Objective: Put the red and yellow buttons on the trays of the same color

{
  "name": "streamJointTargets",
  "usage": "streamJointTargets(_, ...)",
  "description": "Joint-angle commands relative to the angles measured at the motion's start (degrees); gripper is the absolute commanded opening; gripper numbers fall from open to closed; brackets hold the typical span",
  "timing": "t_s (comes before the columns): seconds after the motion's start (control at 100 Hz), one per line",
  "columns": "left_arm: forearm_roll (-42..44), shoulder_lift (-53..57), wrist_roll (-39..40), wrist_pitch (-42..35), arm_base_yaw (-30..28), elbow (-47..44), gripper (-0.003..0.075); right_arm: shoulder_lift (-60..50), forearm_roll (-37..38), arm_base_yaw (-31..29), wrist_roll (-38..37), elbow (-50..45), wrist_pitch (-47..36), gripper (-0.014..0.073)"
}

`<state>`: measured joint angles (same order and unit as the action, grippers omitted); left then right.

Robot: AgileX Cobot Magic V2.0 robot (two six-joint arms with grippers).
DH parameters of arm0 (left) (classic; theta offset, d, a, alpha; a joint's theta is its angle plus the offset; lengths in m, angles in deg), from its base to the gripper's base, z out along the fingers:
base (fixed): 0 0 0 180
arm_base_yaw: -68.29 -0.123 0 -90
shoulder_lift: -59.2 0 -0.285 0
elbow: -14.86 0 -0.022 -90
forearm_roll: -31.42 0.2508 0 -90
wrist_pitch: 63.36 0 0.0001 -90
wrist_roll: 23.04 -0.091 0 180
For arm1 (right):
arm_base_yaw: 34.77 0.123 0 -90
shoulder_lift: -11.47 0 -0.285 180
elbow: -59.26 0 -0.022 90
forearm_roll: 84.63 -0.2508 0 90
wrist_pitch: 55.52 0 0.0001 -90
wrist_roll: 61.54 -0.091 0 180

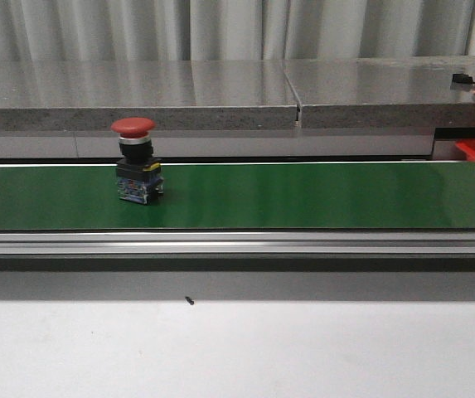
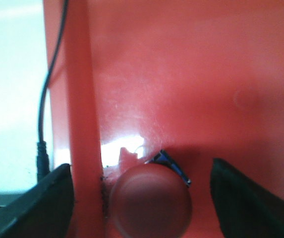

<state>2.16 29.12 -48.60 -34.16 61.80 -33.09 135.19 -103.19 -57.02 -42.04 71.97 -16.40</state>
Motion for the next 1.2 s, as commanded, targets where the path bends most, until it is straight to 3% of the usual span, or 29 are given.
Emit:
streamJointTargets(0.0,-1.17,-0.41,0.1,-4.09,0.41,1.45,-0.002,-6.87,-0.59,-0.49,0.87,1.93,-2.59,0.058)
streamJointTargets(0.3,-1.17,-0.41,0.1,-4.09,0.41,1.45,-0.002,-18.5,-0.64,1.34,6.18,1.16,1.18,0.058)
streamJointTargets(0.52,-1.17,-0.41,0.1,-4.09,0.41,1.45,-0.002,-27.8,-0.64,6.14,6.74,-6.14,4.04,0.058)
streamJointTargets(0.78,-1.17,-0.41,0.1,-4.09,0.41,1.45,-0.002,-35.42,-0.64,19.01,6.86,-16.29,3.71,0.058)
streamJointTargets(1.19,-1.17,-0.41,0.1,-4.09,0.41,1.45,-0.002,-31.13,-0.64,38.11,8.67,-16.92,3.9,0.058)
